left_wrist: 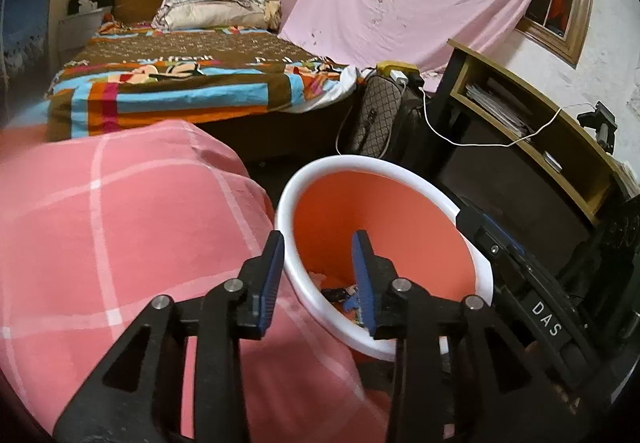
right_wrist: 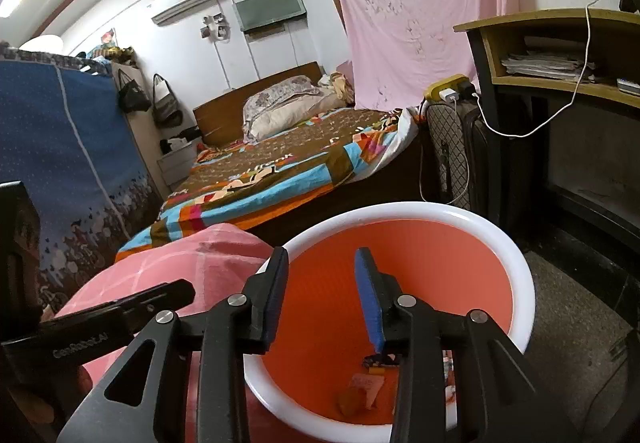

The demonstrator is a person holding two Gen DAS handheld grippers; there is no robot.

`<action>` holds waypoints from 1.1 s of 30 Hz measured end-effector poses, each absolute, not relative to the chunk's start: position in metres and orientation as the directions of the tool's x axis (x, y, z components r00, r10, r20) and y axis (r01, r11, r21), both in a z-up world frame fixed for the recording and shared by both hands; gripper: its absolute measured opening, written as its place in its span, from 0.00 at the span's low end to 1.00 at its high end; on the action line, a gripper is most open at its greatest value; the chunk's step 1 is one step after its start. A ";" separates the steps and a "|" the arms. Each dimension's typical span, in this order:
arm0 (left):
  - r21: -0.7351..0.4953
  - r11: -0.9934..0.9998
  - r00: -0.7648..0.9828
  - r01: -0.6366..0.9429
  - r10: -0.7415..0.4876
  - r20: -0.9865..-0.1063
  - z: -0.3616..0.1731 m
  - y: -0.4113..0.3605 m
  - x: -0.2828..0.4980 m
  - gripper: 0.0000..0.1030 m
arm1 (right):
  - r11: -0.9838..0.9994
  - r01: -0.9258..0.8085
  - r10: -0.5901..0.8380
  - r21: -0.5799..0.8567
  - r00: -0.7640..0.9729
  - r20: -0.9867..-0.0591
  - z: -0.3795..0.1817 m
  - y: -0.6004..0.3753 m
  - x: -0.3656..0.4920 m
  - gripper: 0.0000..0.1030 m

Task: Collect trash
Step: 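Open left tool over bucket while right tool releases white-green packet into it, then withdraw both open tools from the bucket back over the bedspread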

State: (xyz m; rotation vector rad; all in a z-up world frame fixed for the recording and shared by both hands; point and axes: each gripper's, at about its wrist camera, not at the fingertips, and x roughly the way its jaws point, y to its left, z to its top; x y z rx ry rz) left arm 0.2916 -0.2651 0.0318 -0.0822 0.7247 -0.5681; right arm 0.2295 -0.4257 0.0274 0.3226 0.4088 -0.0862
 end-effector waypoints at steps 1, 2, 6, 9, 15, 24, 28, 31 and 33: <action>-0.255 0.850 0.614 0.461 -0.513 -0.600 0.033 -0.264 0.291 0.18 | 0.946 0.145 -0.018 0.291 0.916 -0.400 0.028 -0.426 0.229 0.33; -0.249 0.853 0.621 0.459 -0.508 -0.596 0.034 -0.262 0.290 0.20 | 0.946 0.143 -0.018 0.292 0.919 -0.394 0.028 -0.425 0.229 0.33; -0.227 0.867 0.657 0.444 -0.488 -0.575 0.040 -0.253 0.285 0.30 | 0.947 0.135 -0.023 0.292 0.933 -0.360 0.032 -0.422 0.224 0.42; -0.214 0.877 0.686 0.430 -0.471 -0.555 0.044 -0.246 0.282 0.38 | 0.950 0.127 -0.026 0.285 0.942 -0.334 0.036 -0.419 0.222 0.44; -0.199 0.903 0.747 0.381 -0.427 -0.510 0.051 -0.228 0.277 0.68 | 0.959 0.122 -0.042 0.254 0.954 -0.298 0.042 -0.411 0.220 0.52; -0.178 0.939 0.838 0.295 -0.343 -0.425 0.060 -0.199 0.266 0.86 | 0.959 0.114 -0.047 0.258 0.967 -0.252 0.046 -0.406 0.217 0.84; -0.166 0.949 0.856 0.267 -0.313 -0.413 0.061 -0.190 0.263 0.87 | 0.961 0.106 -0.047 0.255 0.973 -0.228 0.048 -0.403 0.214 0.95; -0.158 0.956 0.865 0.249 -0.292 -0.407 0.062 -0.184 0.259 0.87 | 0.965 0.091 -0.040 0.247 0.978 -0.206 0.051 -0.398 0.212 1.00; -0.152 0.960 0.873 0.237 -0.279 -0.400 0.063 -0.178 0.256 0.87 | 0.968 0.076 -0.031 0.238 0.982 -0.188 0.054 -0.394 0.210 1.00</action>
